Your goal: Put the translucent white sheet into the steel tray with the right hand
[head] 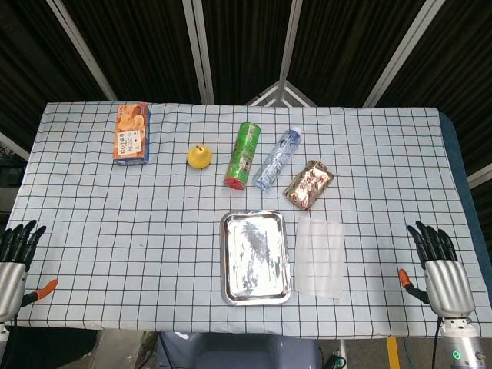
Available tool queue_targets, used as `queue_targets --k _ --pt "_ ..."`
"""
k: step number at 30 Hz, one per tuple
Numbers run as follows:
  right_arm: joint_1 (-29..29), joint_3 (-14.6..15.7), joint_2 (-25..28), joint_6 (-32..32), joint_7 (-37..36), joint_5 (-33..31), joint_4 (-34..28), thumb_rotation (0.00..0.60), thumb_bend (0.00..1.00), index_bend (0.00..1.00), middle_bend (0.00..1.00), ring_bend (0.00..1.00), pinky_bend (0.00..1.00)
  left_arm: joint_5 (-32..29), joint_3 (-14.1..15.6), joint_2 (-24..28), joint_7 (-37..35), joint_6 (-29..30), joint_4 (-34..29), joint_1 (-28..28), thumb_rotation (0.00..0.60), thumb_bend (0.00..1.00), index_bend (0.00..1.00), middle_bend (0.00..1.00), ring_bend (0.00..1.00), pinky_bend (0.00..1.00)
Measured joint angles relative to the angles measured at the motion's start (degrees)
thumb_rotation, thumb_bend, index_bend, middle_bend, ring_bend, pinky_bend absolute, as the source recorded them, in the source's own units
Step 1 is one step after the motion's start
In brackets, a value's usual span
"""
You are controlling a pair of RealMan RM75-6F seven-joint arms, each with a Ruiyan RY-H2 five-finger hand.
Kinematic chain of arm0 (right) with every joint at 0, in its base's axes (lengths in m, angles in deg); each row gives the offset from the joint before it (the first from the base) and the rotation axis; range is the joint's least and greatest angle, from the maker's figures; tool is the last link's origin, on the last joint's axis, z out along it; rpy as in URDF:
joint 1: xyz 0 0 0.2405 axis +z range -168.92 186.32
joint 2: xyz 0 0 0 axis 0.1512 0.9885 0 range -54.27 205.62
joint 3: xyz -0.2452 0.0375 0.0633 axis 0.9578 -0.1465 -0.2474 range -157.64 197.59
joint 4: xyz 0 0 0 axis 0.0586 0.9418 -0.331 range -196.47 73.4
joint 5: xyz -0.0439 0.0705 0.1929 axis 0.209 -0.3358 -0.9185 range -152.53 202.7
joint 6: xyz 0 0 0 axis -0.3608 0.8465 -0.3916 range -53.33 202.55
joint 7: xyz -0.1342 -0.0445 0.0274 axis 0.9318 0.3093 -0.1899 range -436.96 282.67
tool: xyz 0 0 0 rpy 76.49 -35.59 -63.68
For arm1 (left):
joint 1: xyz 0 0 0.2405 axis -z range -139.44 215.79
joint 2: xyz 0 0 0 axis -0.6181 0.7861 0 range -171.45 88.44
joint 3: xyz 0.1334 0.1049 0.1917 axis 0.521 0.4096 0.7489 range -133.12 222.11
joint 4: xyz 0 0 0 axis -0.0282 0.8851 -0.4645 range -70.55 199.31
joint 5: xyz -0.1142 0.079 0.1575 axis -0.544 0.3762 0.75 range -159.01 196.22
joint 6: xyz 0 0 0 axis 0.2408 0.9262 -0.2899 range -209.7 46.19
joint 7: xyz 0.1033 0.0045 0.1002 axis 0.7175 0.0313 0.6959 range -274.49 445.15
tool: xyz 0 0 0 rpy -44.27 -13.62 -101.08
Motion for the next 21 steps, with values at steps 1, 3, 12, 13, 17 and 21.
queue_targets --k 1,3,12,13,17,21 --pt "0.0 0.0 0.0 0.0 0.0 0.0 0.0 0.6 0.42 0.0 0.0 0.0 0.0 0.0 0.0 0.0 0.0 0.0 0.0 0.0 0.6 0.07 0.0 0.0 0.0 0.0" --pt "0.0 0.0 0.0 0.0 0.0 0.1 0.0 0.6 0.42 0.0 0.0 0.0 0.0 0.0 0.0 0.0 0.0 0.0 0.0 0.0 0.6 0.07 0.0 0.0 0.0 0.0" --pt "0.1 0.5 -0.1 0.0 0.0 1.1 0.2 0.6 0.42 0.0 0.0 0.0 0.0 0.1 0.0 0.0 0.0 0.1 0.0 -0.1 0.6 0.07 0.0 0.0 0.0 0.0" --pt "0.1 0.6 -0.1 0.0 0.0 1.6 0.2 0.6 0.42 0.0 0.0 0.0 0.0 0.1 0.0 0.0 -0.1 0.1 0.0 -0.1 0.6 0.07 0.0 0.0 0.0 0.0" --pt "0.6 1.8 -0.4 -0.1 0.2 5.1 0.5 0.6 0.41 0.04 0.0 0.0 0.0 -0.1 -0.1 0.0 -0.2 -0.2 0.1 0.1 0.6 0.07 0.0 0.0 0.0 0.0" --pt "1.4 3.5 -1.8 -0.6 1.5 10.0 1.2 0.6 0.41 0.09 0.0 0.0 0.0 -0.3 -0.2 -0.1 -0.2 -0.3 0.0 0.2 0.6 0.07 0.0 0.0 0.0 0.0"
